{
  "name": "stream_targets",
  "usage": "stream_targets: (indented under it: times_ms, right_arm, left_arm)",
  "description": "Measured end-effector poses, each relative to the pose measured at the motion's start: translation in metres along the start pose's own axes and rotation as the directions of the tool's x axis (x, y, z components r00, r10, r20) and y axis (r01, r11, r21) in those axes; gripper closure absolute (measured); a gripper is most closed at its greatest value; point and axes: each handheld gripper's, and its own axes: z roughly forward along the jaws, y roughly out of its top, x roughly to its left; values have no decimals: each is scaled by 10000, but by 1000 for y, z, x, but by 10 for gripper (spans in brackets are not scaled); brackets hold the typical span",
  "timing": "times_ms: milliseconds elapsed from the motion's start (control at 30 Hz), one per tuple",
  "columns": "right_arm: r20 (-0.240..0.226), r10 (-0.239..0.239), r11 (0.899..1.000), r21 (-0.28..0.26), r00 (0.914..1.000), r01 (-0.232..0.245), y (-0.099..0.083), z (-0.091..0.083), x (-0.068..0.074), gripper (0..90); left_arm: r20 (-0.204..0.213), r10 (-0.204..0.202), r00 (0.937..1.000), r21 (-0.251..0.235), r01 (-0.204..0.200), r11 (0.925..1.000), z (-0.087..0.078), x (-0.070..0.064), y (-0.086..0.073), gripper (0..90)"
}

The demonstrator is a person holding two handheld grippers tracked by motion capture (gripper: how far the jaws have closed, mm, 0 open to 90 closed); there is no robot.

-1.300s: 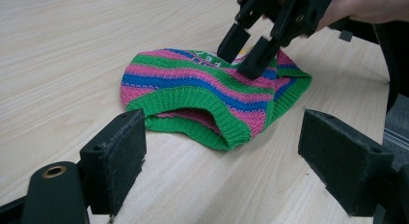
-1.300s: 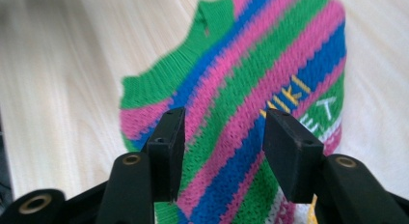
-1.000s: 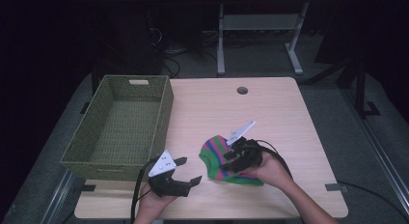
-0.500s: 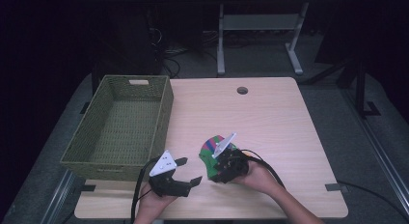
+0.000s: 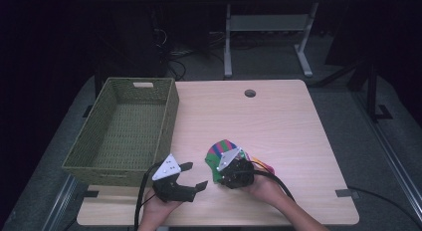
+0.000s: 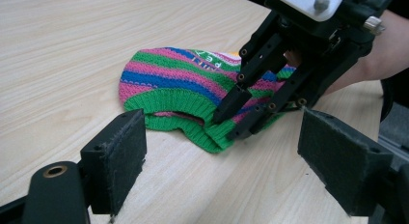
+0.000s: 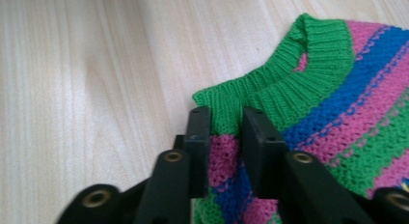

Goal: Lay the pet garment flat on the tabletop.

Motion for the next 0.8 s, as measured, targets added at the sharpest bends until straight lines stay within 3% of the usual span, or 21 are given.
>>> stream_targets:
  times_ms: [333, 400, 600, 800]
  right_arm:
    - [-602, 483, 9983, -291, 9970, -501, 3, -9, -11, 800]
    - [-844, 641, 9959, -576, 9944, -691, 4, -16, -13, 802]
    - [-1008, 791, 9915, -947, 9918, -887, 6, -37, -18, 802]
    - [-1177, 1196, 9792, -1502, 9858, -1367, 6, -64, -24, 802]
  left_arm:
    - [66, 2, 10000, 63, -3, 10000, 0, 0, 0, 185]
    - [74, 25, 10000, 51, -25, 10000, 0, 0, 1, 200]
    - [103, 133, 9999, 12, -133, 9999, 1, -2, 2, 200]
    - [226, 140, 9996, 19, -140, 9999, 3, -2, 4, 201]
